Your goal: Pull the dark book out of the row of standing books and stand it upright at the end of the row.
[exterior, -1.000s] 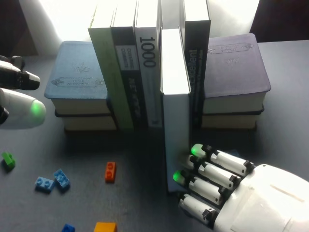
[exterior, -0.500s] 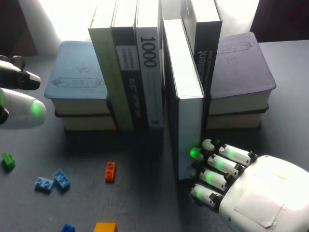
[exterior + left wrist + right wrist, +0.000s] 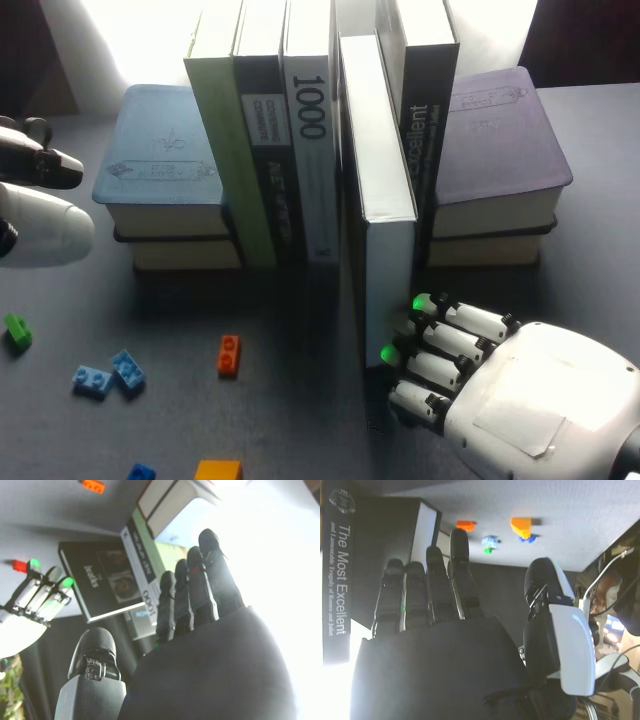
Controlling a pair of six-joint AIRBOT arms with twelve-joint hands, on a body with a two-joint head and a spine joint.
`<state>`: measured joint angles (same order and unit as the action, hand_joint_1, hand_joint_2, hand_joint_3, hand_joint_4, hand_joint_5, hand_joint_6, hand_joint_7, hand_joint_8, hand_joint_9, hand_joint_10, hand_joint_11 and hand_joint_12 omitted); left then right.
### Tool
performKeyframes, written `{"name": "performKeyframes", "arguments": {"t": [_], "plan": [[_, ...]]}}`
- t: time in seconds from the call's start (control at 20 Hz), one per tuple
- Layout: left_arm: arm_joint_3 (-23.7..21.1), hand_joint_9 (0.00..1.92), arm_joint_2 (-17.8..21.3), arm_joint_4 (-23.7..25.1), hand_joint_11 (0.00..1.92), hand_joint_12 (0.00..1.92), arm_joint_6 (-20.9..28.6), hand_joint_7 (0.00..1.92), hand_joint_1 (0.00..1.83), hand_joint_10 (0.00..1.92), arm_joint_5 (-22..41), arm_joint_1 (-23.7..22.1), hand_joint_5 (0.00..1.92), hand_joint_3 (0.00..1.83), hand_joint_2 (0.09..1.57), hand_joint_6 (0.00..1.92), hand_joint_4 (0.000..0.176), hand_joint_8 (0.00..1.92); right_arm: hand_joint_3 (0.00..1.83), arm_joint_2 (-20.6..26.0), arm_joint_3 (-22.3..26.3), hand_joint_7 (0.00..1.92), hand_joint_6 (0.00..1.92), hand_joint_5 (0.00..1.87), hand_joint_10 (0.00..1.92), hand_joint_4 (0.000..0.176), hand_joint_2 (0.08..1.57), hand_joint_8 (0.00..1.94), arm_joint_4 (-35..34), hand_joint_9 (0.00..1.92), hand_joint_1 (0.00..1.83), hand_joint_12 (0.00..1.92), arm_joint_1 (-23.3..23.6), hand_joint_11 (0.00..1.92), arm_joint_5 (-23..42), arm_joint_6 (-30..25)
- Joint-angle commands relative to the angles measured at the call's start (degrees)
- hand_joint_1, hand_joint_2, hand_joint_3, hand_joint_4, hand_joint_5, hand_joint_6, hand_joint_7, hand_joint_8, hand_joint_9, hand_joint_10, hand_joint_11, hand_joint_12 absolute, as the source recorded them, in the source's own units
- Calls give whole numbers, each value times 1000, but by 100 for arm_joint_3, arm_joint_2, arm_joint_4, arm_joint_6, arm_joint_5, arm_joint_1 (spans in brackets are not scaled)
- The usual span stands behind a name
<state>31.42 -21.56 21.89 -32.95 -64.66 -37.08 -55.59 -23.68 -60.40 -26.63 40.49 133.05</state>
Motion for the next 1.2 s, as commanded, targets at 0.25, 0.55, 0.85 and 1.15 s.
{"name": "performKeyframes", "arguments": {"t": [0.25, 0.55, 0.85, 1.15], "plan": [[-7, 172, 50, 170, 246, 0, 10, 158, 8, 0, 482, -55, 150, 0, 1291, 1, 22, 0, 2, -21, -23, 150, 797, 189, 0, 0, 1233, 2, 590, 0, 0, 0, 4, 0, 406, -236], [-8, 183, 49, 169, 269, 13, 10, 168, 0, 3, 482, -59, 165, 0, 1289, 5, 29, 1, 0, -20, 57, 162, 785, 194, 0, 0, 1230, 13, 615, 0, 0, 0, 75, 0, 401, -325], [-10, 195, 49, 168, 268, 13, 10, 173, 0, 3, 482, -65, 174, 3, 1298, 4, 15, 0, 0, 178, 495, 163, 793, 200, 0, 0, 1227, 11, -94, 0, 0, 0, 440, 0, 385, 65], [-8, 184, 49, 169, 250, 7, 10, 178, 17, 1, 483, -71, 176, 2, 1300, 2, 4, 2, 0, 453, 964, 163, 797, 196, 0, 0, 1229, 9, -658, 0, 0, 0, 931, 0, 737, 467]]}}
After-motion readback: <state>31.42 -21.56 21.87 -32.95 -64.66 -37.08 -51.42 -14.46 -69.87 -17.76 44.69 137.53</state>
